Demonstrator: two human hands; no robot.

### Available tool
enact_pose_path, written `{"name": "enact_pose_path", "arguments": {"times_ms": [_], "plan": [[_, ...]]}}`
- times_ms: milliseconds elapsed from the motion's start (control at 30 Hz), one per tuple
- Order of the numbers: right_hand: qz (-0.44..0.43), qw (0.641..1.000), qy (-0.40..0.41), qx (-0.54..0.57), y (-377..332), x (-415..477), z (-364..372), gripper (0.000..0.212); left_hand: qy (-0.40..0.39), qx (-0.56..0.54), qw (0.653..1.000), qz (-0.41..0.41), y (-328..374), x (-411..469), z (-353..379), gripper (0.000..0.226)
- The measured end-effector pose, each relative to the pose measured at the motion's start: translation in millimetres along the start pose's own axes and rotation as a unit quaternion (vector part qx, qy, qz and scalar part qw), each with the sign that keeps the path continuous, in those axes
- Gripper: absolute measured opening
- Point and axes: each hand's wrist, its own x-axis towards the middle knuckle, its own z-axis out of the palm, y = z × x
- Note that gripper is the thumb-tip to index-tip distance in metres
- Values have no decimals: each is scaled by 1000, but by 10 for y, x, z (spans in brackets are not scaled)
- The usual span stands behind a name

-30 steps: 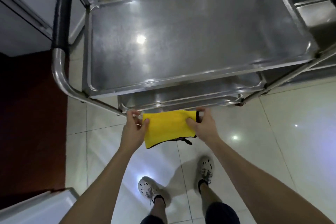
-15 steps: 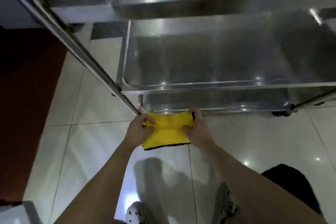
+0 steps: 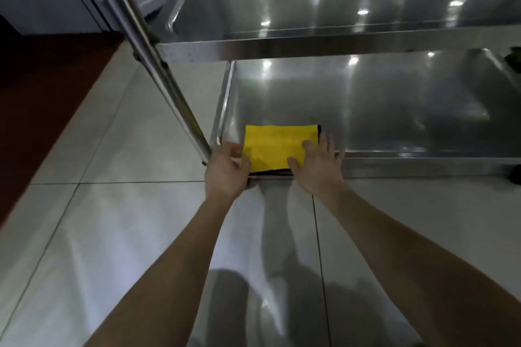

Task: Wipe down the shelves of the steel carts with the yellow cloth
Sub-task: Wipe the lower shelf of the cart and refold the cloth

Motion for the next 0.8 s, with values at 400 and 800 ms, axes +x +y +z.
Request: {"name": "enact_pose_path", "arguments": {"times_ms": [400, 800], "plan": [[-82, 992, -8, -98, -485, 268, 379, 79, 200, -314, 925, -76, -59, 878, -483, 52], [-74, 992, -60, -81, -706, 1029, 326, 95, 283, -322, 903, -27, -116, 999, -321, 61]]}}
